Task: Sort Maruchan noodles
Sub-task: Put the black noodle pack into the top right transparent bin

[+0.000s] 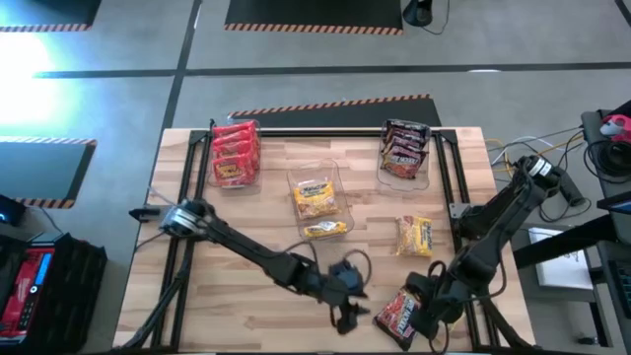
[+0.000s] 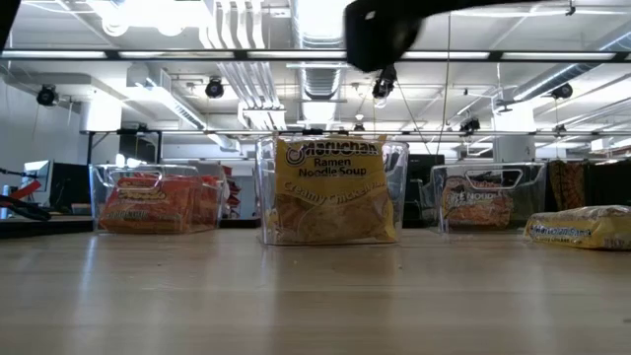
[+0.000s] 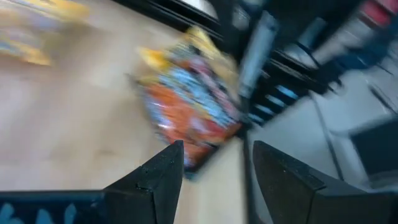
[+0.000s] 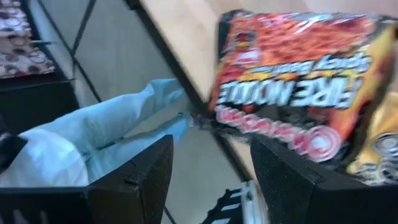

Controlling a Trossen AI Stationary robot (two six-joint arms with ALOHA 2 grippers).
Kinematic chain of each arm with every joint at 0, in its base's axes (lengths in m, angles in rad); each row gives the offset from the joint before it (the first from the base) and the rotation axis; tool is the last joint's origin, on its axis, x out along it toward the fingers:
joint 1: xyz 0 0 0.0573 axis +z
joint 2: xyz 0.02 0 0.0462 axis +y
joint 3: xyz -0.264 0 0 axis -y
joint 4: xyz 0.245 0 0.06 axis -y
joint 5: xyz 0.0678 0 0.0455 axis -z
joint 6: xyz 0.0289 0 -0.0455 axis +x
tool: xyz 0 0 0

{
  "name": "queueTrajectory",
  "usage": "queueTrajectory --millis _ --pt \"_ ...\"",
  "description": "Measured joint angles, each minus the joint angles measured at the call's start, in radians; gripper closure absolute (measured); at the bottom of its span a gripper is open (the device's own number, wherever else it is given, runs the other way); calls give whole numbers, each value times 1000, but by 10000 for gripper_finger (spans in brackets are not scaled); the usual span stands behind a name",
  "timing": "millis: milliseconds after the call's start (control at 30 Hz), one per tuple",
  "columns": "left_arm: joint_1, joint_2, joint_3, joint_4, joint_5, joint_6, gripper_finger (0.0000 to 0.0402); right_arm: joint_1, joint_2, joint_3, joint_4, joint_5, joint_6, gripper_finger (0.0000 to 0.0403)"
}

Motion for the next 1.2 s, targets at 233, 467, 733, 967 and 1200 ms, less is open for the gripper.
queueTrajectory --millis 233,467,733,967,1200 --pt "-12 189 218 -8 133 38 226 0 12 -83 17 12 6 200" --pt "0 264 335 -15 202 86 232 -4 34 -148 64 21 3 200" --pt "3 272 317 -22 155 63 233 -64 111 -168 80 40 -119 200" --pt "4 272 315 -39 112 55 233 -200 166 -168 146 65 -291 200" --pt "4 272 315 -147 74 55 233 -310 165 -169 158 72 -418 200"
